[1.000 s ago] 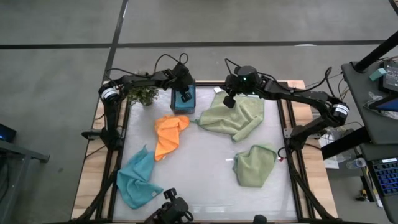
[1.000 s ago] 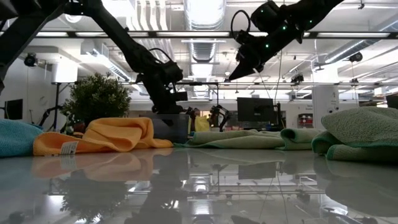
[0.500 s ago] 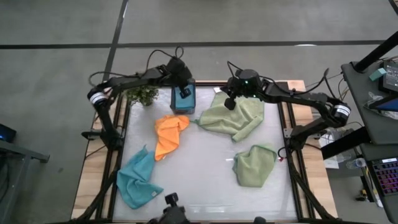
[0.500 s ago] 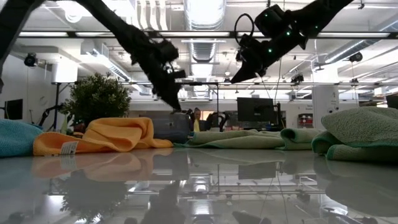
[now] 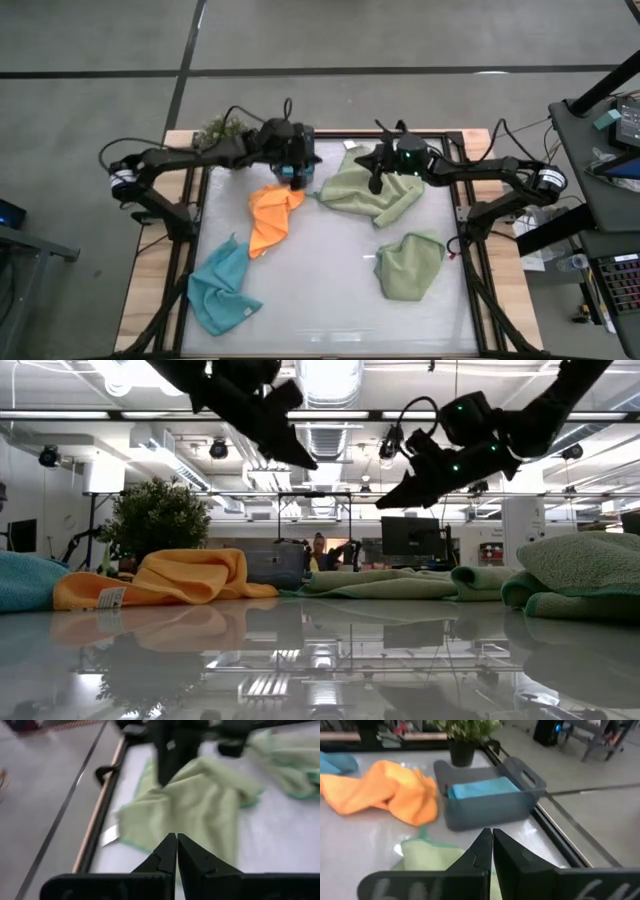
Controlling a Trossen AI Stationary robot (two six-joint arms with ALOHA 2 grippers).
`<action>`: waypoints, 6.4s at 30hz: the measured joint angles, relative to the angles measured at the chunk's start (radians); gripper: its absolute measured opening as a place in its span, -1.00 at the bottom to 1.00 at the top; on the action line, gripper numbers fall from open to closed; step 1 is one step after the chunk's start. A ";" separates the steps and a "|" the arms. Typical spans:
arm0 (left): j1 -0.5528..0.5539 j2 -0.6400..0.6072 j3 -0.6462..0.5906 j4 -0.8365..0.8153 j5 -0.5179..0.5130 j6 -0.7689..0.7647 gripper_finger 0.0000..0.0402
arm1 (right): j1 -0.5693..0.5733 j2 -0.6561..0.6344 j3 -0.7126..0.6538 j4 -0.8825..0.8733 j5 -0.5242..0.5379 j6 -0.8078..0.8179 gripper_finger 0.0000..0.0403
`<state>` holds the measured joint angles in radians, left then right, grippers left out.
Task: Fold microfiber towels
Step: Fold the top green towel
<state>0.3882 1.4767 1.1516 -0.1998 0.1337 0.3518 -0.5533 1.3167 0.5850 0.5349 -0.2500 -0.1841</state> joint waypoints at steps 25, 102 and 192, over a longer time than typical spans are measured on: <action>-0.358 -0.071 -0.146 0.016 -0.003 -0.237 -1.00 | 0.401 -0.071 0.128 -0.640 0.164 0.289 -0.96; -0.394 0.226 -0.295 0.489 -0.229 -0.268 -0.10 | 0.383 -0.254 0.058 -0.383 -0.171 0.034 -0.96; -0.497 -0.315 -0.295 -0.321 -0.101 -0.582 -1.00 | 0.338 0.418 0.264 -0.155 -0.040 0.130 -0.07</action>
<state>-0.1085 1.1618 0.8567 -0.5209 0.0322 -0.2298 -0.2158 1.7346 0.8489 0.3795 -0.2899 -0.0545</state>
